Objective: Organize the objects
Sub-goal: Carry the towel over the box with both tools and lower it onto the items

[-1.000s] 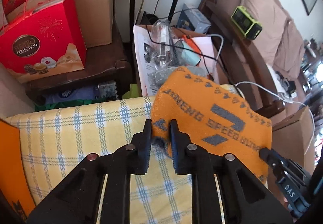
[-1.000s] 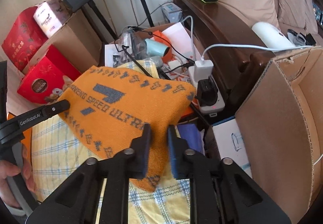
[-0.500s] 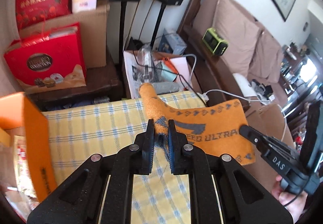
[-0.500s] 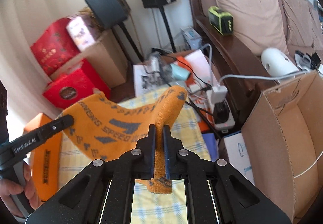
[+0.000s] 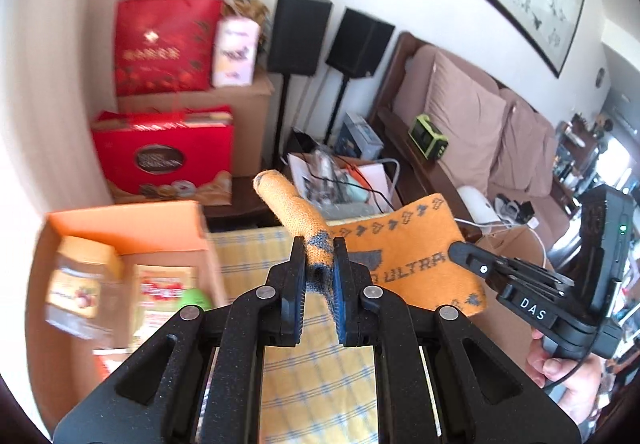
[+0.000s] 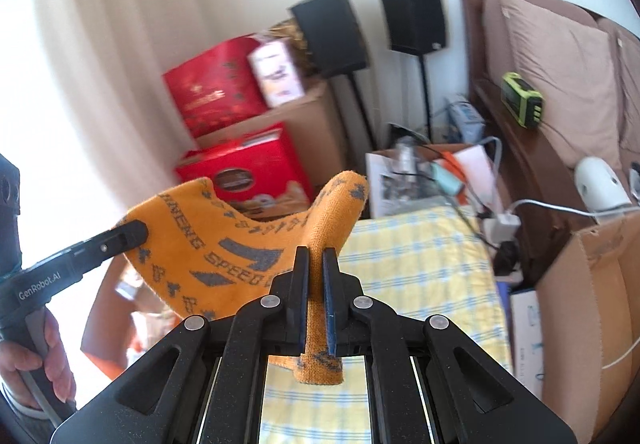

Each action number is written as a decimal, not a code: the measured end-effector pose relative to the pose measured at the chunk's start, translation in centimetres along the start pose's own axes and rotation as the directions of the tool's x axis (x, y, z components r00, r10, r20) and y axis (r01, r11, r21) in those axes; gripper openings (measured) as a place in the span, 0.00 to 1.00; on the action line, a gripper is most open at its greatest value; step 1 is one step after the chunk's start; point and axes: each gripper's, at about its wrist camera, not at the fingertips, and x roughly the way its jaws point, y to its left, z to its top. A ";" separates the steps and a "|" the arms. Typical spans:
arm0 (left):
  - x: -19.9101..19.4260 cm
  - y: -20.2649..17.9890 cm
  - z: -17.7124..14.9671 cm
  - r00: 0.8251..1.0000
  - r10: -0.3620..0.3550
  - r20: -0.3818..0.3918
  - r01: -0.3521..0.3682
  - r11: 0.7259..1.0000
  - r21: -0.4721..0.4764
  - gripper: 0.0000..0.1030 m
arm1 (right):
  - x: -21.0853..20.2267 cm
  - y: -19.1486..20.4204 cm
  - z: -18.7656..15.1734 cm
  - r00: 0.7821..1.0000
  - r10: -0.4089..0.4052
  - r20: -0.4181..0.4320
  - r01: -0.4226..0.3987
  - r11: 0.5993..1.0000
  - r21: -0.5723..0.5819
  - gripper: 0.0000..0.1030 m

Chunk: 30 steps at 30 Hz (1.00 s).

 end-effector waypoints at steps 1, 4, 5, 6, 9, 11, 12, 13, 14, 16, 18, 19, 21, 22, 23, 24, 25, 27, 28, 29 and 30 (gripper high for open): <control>-0.9 0.5 0.0 1.000 0.008 0.011 -0.008 1.000 -0.001 0.10 | -0.1 1.1 0.0 1.000 0.018 -0.003 -0.018 1.000 -0.013 0.05; -3.5 2.5 -0.3 0.999 0.024 0.035 -0.023 0.999 -0.023 0.10 | -0.2 3.9 -0.1 0.998 0.058 -0.009 -0.059 0.997 -0.052 0.05; -4.3 3.2 -0.5 0.999 0.031 0.043 -0.030 0.999 -0.033 0.10 | -0.2 4.7 -0.2 0.997 0.072 -0.012 -0.072 0.995 -0.062 0.05; -5.0 3.8 -0.7 0.998 0.039 0.049 -0.037 0.999 -0.039 0.10 | -0.2 5.8 -0.3 0.996 0.091 -0.018 -0.092 0.993 -0.074 0.05; -6.7 6.1 -1.7 0.996 0.059 0.060 -0.055 0.996 -0.064 0.10 | 0.1 8.5 -0.8 0.993 0.117 -0.032 -0.120 0.986 -0.114 0.05; -7.5 7.6 -2.4 0.997 0.058 0.059 -0.053 0.995 -0.090 0.10 | 0.4 9.9 -1.3 0.990 0.134 -0.044 -0.139 0.982 -0.129 0.05; -7.8 8.6 -2.8 0.996 0.065 0.057 -0.059 0.993 -0.104 0.10 | 0.6 10.7 -1.5 0.989 0.142 -0.050 -0.147 0.979 -0.138 0.05; -8.0 9.2 -3.1 0.996 0.073 0.056 -0.067 0.992 -0.110 0.10 | 0.9 11.5 -1.8 0.987 0.148 -0.058 -0.155 0.977 -0.146 0.05; -8.3 9.9 -3.6 0.995 0.081 0.055 -0.073 0.990 -0.121 0.10 | 1.1 12.1 -2.1 0.986 0.154 -0.064 -0.162 0.975 -0.151 0.05; -8.6 11.4 -4.4 0.994 0.099 0.052 -0.091 0.986 -0.142 0.10 | 1.8 13.5 -2.6 0.983 0.166 -0.082 -0.178 0.971 -0.161 0.05; -9.1 12.7 -5.3 0.992 0.116 0.050 -0.107 0.981 -0.159 0.10 | 2.7 14.8 -3.3 0.980 0.174 -0.098 -0.189 0.967 -0.171 0.05; -9.3 13.3 -5.7 0.991 0.125 0.050 -0.115 0.979 -0.167 0.10 | 3.1 15.3 -3.6 0.979 0.176 -0.104 -0.192 0.966 -0.175 0.05; -9.7 14.7 -6.4 0.988 0.143 0.049 -0.133 0.975 -0.180 0.10 | 3.9 16.3 -4.3 0.977 0.177 -0.117 -0.196 0.963 -0.184 0.05; -9.8 15.3 -6.8 0.987 0.154 0.048 -0.142 0.972 -0.187 0.10 | 4.2 16.7 -4.7 0.977 0.174 -0.120 -0.195 0.963 -0.188 0.05; -9.9 16.0 -7.2 0.985 0.164 0.047 -0.152 0.969 -0.193 0.10 | 4.7 17.1 -5.1 0.977 0.173 -0.125 -0.194 0.962 -0.190 0.05; -10.0 16.7 -7.5 0.984 0.174 0.044 -0.161 0.966 -0.200 0.10 | 5.2 17.5 -5.4 0.976 0.173 -0.131 -0.197 0.962 -0.192 0.05; -10.1 17.3 -7.9 0.983 0.181 0.041 -0.169 0.964 -0.206 0.10 | 5.6 17.7 -5.7 0.975 0.175 -0.137 -0.199 0.961 -0.192 0.05; -10.1 18.4 -8.7 0.980 0.194 0.033 -0.183 0.959 -0.215 0.10 | 6.4 18.1 -6.6 0.972 0.179 -0.155 -0.207 0.960 -0.189 0.05; -10.1 18.9 -9.3 0.979 0.200 0.030 -0.189 0.957 -0.221 0.10 | 6.8 18.3 -6.9 0.970 0.180 -0.162 -0.210 0.959 -0.189 0.05; -10.1 19.3 -9.7 0.979 0.204 0.029 -0.192 0.955 -0.226 0.10 | 7.1 18.4 -7.2 0.969 0.181 -0.168 -0.212 0.959 -0.189 0.05; -10.1 19.6 -10.1 0.978 0.207 0.027 -0.196 0.954 -0.229 0.10 | 7.6 18.7 -7.7 0.968 0.179 -0.175 -0.211 0.958 -0.192 0.05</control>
